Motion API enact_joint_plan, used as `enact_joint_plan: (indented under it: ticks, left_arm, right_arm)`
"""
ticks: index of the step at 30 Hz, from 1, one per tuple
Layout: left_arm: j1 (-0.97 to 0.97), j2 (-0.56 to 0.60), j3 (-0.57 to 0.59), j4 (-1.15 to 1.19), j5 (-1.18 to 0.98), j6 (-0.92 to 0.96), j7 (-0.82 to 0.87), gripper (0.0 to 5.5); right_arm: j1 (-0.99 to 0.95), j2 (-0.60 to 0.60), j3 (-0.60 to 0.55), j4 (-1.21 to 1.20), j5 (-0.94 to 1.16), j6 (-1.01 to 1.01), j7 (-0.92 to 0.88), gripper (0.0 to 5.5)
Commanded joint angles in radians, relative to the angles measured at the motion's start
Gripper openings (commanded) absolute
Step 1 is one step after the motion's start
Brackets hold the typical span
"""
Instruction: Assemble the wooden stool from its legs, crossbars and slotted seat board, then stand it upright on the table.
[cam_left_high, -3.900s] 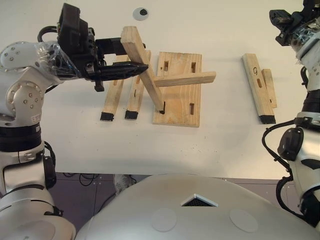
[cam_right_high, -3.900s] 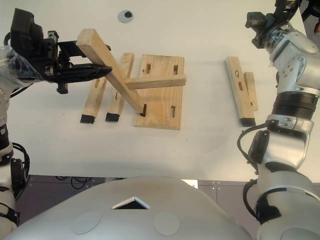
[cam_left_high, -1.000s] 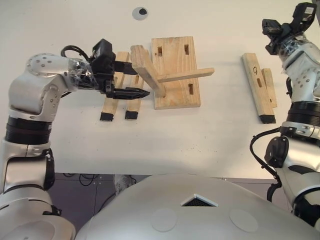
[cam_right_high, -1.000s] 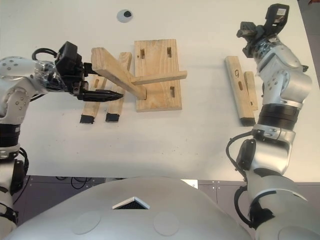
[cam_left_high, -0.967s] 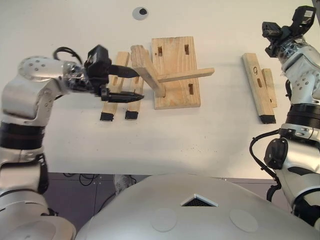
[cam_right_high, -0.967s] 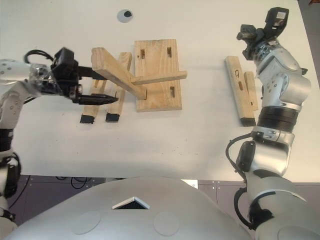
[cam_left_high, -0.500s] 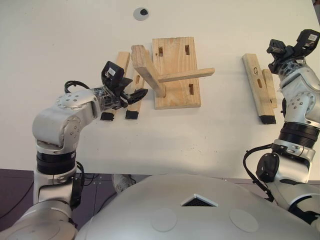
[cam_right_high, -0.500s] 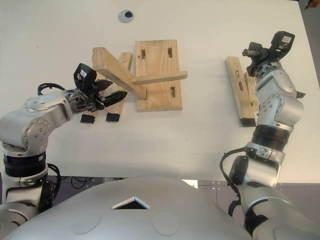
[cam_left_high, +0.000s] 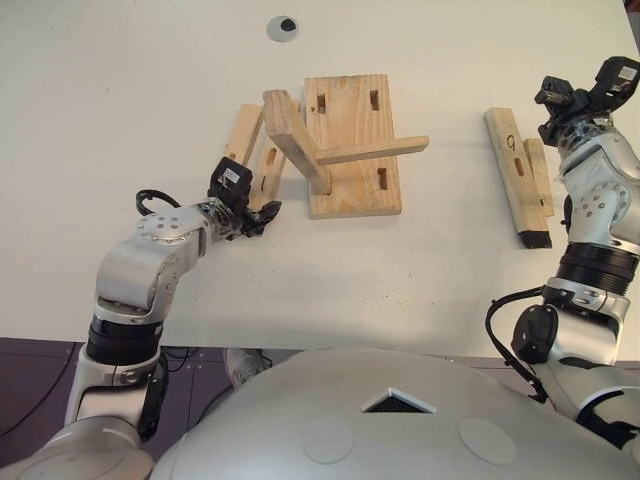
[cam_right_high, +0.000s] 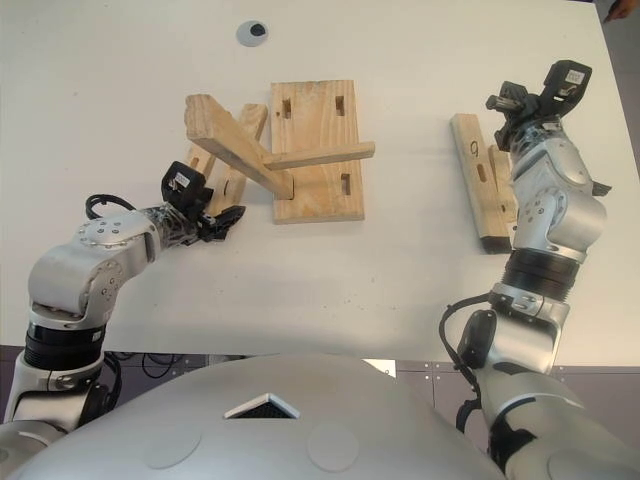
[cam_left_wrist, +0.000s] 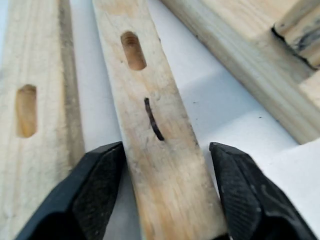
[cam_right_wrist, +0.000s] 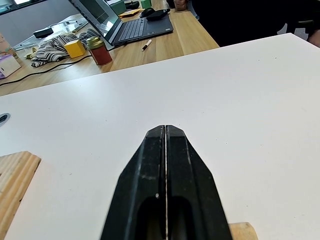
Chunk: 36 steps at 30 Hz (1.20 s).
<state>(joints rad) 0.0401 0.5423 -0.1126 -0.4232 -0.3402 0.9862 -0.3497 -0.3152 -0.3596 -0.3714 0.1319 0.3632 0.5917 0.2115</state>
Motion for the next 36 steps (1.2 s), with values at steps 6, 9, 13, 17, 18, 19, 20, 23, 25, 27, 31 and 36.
enact_joint_plan:
  ticks: [6, 9, 13, 17, 18, 19, 20, 23, 25, 27, 31, 36]
  left_arm:
    - [-0.049, -0.067, 0.060, 0.067, 0.046, -0.124, 0.035, 2.05]
    - [-0.179, -0.114, 0.148, 0.099, 0.017, -0.199, 0.039, 2.02]
    - [-0.418, -0.127, 0.252, 0.178, -0.152, -0.247, -0.121, 2.02]
    - [-0.652, -0.054, 0.291, 0.235, -0.335, -0.191, -0.336, 2.02]
    - [-0.699, -0.044, 0.298, 0.247, -0.379, -0.166, -0.369, 2.02]
    - [-0.745, -0.036, 0.303, 0.259, -0.429, -0.131, -0.406, 2.02]
    - [-0.773, -0.028, 0.305, 0.268, -0.463, -0.109, -0.431, 2.01]
    - [-0.835, -0.027, 0.314, 0.291, -0.560, -0.041, -0.471, 2.01]
    - [-0.858, -0.040, 0.319, 0.306, -0.603, -0.015, -0.471, 2.01]
    - [-0.861, -0.051, 0.304, 0.303, -0.616, -0.007, -0.466, 2.01]
    - [-0.837, -0.056, 0.274, 0.274, -0.646, 0.015, -0.480, 2.01]
    - [-0.801, -0.059, 0.233, 0.267, -0.629, -0.004, -0.497, 2.01]
  right_arm:
    - [-0.013, 0.015, 0.023, -0.006, 0.003, -0.018, -0.003, 0.00]
    - [-0.060, 0.007, 0.057, 0.013, 0.004, -0.040, 0.041, 0.00]
    - [-0.302, -0.065, 0.023, 0.153, 0.173, 0.060, 0.285, 0.59]
    - [-0.569, -0.122, -0.018, 0.247, 0.420, 0.273, 0.561, 1.30]
    - [-0.614, -0.122, -0.015, 0.249, 0.464, 0.319, 0.602, 1.50]
    - [-0.647, -0.119, -0.006, 0.233, 0.507, 0.365, 0.641, 1.64]
    - [-0.666, -0.114, 0.004, 0.224, 0.533, 0.395, 0.668, 1.83]
    - [-0.694, -0.093, 0.019, 0.210, 0.583, 0.442, 0.696, 2.25]
    - [-0.696, -0.081, 0.021, 0.189, 0.617, 0.463, 0.710, 2.55]
    - [-0.695, -0.077, 0.007, 0.172, 0.666, 0.497, 0.727, 2.85]
    - [-0.706, -0.082, -0.028, 0.200, 0.754, 0.580, 0.722, 3.26]
    - [-0.741, -0.073, -0.048, 0.251, 0.812, 0.629, 0.716, 3.26]
